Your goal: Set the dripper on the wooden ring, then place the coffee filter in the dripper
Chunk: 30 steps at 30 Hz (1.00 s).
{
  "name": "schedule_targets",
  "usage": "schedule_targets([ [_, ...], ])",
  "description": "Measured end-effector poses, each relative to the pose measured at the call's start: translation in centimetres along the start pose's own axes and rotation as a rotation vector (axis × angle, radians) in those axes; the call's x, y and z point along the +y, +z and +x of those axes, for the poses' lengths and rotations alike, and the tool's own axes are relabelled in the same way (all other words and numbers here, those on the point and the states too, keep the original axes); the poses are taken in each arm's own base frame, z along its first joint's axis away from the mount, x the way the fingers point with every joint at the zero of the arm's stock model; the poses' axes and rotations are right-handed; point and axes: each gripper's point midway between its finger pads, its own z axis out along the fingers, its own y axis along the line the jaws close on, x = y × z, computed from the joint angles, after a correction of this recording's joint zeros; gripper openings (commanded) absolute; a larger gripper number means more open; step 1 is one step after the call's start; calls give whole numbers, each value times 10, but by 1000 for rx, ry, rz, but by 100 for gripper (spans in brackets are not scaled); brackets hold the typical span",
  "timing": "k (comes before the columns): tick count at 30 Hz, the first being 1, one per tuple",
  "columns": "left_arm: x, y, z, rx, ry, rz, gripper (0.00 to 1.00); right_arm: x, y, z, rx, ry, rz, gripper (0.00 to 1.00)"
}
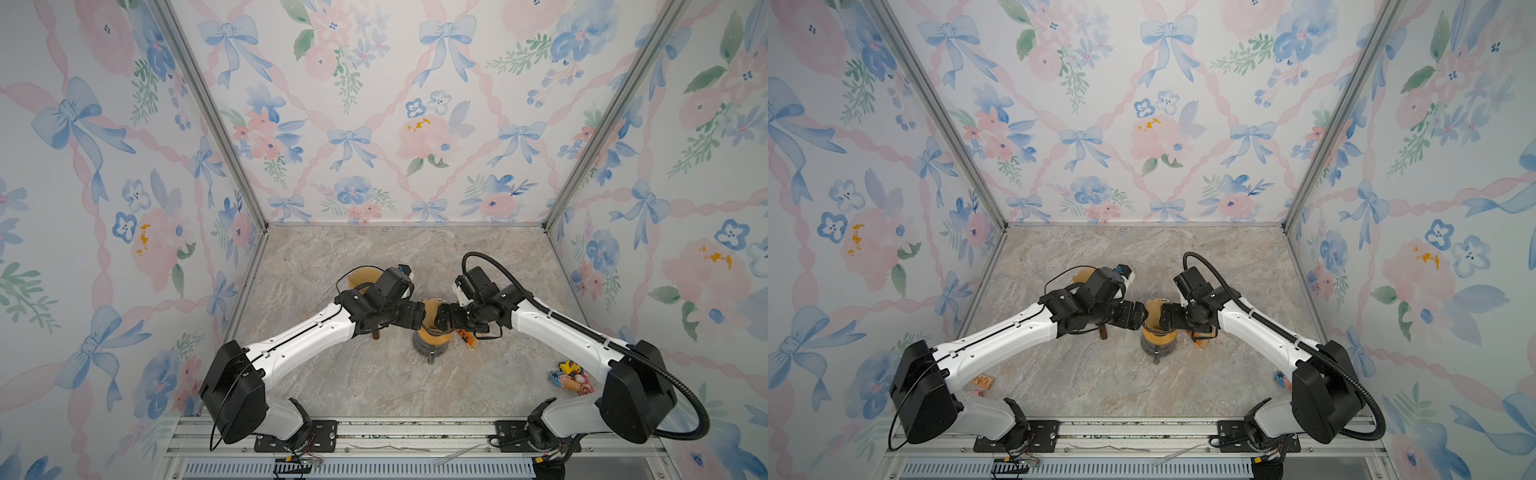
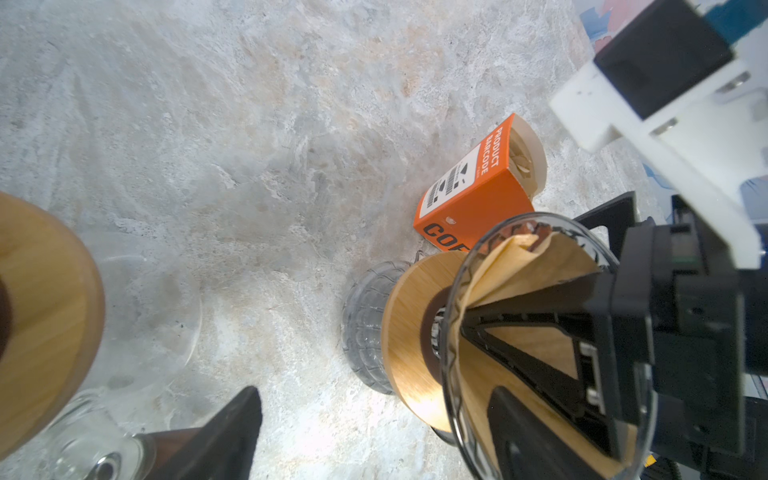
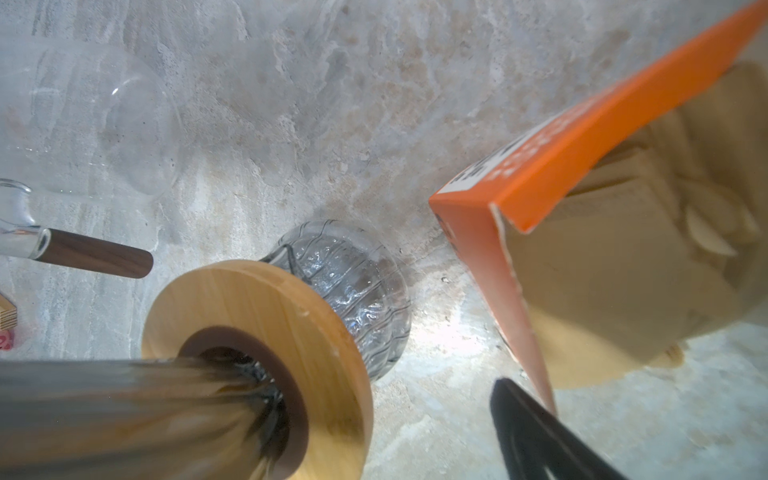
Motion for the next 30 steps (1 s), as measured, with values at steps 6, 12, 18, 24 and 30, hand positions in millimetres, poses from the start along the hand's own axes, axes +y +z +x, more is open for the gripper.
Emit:
schedule_targets([
  [6, 0, 0, 0, 0, 0, 0, 87, 0, 0, 0, -5, 5, -3, 99],
  [12, 0, 0, 0, 0, 0, 0, 87, 0, -1, 0, -6, 5, -4, 99],
  [18, 0, 0, 0, 0, -1, 0, 87, 4, -13, -4, -35, 1, -22, 99],
  [24, 0, 0, 0, 0, -7, 0, 87, 10, -30, -11, -78, -5, -50, 99],
  [30, -1, -3, -1, -6, -8, 7, 87, 14, -45, -12, -108, -5, -78, 99],
])
